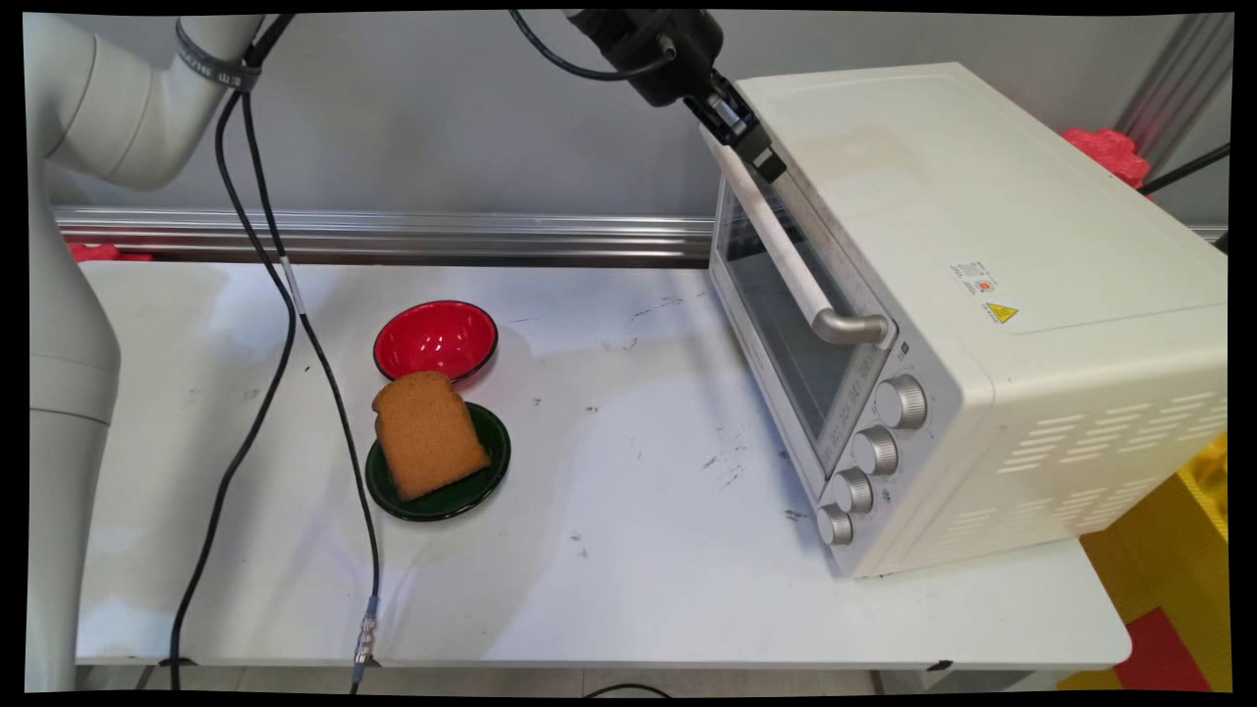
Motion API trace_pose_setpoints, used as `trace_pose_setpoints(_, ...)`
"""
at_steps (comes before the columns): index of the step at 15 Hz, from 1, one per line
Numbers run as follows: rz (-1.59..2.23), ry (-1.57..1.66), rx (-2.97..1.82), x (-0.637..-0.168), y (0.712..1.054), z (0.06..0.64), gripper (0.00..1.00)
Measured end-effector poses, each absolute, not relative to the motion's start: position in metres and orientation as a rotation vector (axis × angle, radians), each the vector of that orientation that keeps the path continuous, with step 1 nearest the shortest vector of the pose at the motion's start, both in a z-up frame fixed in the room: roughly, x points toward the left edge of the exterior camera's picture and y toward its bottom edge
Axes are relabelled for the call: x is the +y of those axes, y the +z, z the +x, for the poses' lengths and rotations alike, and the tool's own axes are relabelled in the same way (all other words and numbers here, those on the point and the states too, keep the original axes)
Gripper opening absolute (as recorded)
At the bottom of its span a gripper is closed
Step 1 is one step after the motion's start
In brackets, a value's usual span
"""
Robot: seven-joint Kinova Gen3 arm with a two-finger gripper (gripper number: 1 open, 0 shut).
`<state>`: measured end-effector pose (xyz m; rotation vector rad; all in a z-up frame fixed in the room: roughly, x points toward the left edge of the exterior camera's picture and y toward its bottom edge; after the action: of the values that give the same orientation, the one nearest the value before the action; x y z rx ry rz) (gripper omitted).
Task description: Open the oven
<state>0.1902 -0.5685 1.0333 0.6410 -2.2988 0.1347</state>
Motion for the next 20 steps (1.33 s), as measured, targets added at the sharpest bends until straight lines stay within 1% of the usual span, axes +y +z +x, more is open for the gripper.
trace_pose_setpoints(20, 0.604, 0.142, -2.302, -0.579, 1.001, 0.174, 0.0)
